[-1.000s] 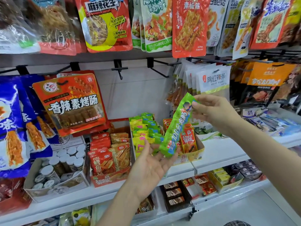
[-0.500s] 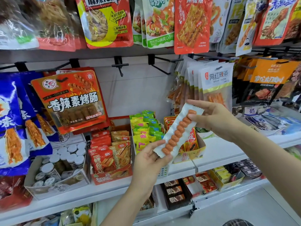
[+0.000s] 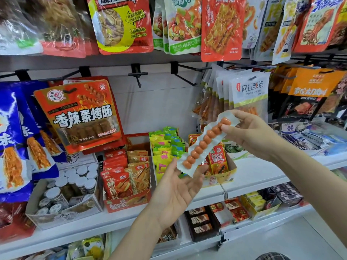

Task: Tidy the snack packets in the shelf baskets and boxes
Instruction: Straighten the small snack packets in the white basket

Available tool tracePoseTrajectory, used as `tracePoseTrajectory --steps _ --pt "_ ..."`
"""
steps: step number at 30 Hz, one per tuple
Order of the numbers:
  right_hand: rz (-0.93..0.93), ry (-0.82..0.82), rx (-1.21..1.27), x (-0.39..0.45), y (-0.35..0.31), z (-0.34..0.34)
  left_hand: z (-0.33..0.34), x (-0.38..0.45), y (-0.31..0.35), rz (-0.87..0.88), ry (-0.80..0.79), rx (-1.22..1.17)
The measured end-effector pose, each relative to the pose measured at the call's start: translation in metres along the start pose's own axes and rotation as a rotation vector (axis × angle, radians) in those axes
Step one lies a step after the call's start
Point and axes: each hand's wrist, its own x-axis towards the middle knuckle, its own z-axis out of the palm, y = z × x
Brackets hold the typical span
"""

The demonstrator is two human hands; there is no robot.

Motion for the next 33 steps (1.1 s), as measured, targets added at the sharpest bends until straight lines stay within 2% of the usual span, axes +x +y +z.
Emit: tracePoseTrajectory --steps 3,8,13,15,18,22,24,27,33 --pt "0.015 0.034 0.028 -0.002 0.0 -0.005 -0.009 0.001 0.003 0.144 -0.027 0.039" --pt "0.165 -0.084 0.066 -0.007 0.001 -0.014 -0.017 0.007 0.001 0.389 0.067 0.464" --pt "0.28 -0.172 0.162 -0.009 -0.014 -0.025 -0.022 0.015 0.009 0.548 0.094 0.835" --pt "0.302 -0.141 0.026 -0.008 -0.017 -0.023 -0.021 0.021 0.015 0.59 0.091 0.962" --pt "0.166 0.055 -0.329 -0.002 -0.017 -0.014 -0.02 0.032 0.027 0.62 0.085 1.182" --pt "0.008 0.22 -0.561 0.003 -0.016 -0.017 -0.04 0.042 0.048 0.573 0.253 1.967" --pt "-0.032 0.275 -0.838 0.005 -0.012 -0.018 -0.051 0.044 0.051 0.552 0.213 2.222" --pt "-0.066 0.285 -1.085 0.005 -0.006 -0.015 -0.056 0.052 0.046 0.526 0.157 2.364" --pt "-0.073 0.229 -1.125 0.006 -0.006 -0.003 -0.054 0.068 0.046 0.51 0.122 2.465"
